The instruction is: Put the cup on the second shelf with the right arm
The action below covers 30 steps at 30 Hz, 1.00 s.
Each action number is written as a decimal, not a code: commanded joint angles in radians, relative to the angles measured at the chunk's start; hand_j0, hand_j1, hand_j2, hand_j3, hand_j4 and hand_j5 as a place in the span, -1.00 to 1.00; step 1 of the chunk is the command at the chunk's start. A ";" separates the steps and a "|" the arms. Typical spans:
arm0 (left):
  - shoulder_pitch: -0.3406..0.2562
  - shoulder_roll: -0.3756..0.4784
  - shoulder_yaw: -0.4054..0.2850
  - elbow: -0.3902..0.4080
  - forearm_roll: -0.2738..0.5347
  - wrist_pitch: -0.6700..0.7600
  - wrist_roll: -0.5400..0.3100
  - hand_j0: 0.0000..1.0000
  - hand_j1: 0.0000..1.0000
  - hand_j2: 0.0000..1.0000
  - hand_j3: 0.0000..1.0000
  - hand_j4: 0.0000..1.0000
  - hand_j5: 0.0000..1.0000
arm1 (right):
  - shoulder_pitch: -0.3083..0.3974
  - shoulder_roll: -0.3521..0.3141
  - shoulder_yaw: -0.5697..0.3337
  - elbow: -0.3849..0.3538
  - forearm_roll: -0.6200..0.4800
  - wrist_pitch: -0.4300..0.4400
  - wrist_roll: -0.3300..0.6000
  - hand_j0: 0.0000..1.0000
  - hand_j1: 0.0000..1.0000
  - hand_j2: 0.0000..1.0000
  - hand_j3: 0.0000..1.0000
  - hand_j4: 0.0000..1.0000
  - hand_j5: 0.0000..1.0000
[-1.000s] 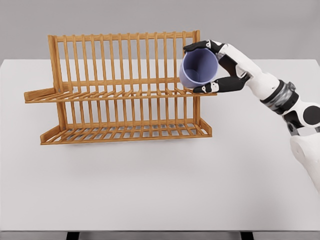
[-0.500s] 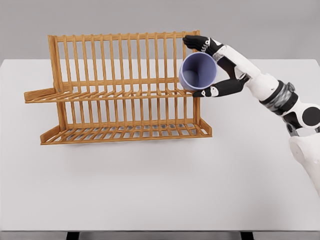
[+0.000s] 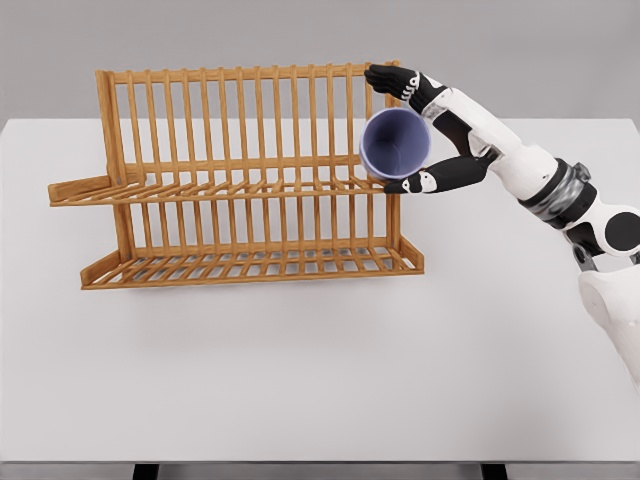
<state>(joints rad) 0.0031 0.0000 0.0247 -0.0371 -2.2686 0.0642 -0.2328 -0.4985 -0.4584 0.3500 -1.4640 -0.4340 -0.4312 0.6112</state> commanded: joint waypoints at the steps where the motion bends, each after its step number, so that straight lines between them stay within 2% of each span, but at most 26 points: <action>1: 0.000 0.000 0.000 0.000 0.000 0.000 0.000 1.00 1.00 1.00 1.00 1.00 1.00 | 0.000 -0.002 0.000 -0.006 -0.008 0.000 0.000 1.00 1.00 1.00 1.00 1.00 1.00; 8: 0.000 0.000 0.000 0.000 0.000 0.000 0.000 1.00 1.00 1.00 1.00 1.00 1.00 | 0.000 -0.002 0.000 -0.013 -0.008 0.002 0.000 1.00 1.00 1.00 1.00 1.00 1.00; 13: 0.000 0.000 0.000 0.000 0.000 0.000 0.000 1.00 1.00 1.00 1.00 1.00 1.00 | -0.002 -0.013 -0.006 -0.061 -0.009 0.008 0.000 1.00 1.00 1.00 1.00 1.00 1.00; 20: 0.000 0.000 0.000 0.000 0.000 0.000 0.000 1.00 1.00 1.00 1.00 1.00 1.00 | 0.015 -0.121 -0.034 -0.119 -0.038 0.006 0.000 1.00 1.00 1.00 1.00 1.00 1.00; 24: 0.000 0.000 0.000 0.000 0.000 0.000 0.000 1.00 1.00 1.00 1.00 1.00 1.00 | 0.060 -0.187 -0.080 -0.121 -0.069 0.002 0.000 1.00 1.00 1.00 1.00 1.00 1.00; 27: 0.000 0.000 0.000 0.000 0.000 0.000 0.000 1.00 1.00 1.00 1.00 1.00 1.00 | 0.129 -0.217 -0.141 -0.125 -0.069 0.002 0.000 1.00 1.00 1.00 1.00 1.00 1.00; 30: 0.000 0.000 0.000 0.000 0.000 0.000 0.000 1.00 1.00 1.00 1.00 1.00 1.00 | 0.158 -0.223 -0.154 -0.125 -0.069 0.002 0.000 1.00 1.00 1.00 1.00 1.00 1.00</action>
<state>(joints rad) 0.0031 -0.0001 0.0247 -0.0371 -2.2686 0.0641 -0.2328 -0.3375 -0.6673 0.2163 -1.5873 -0.4936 -0.4308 0.6112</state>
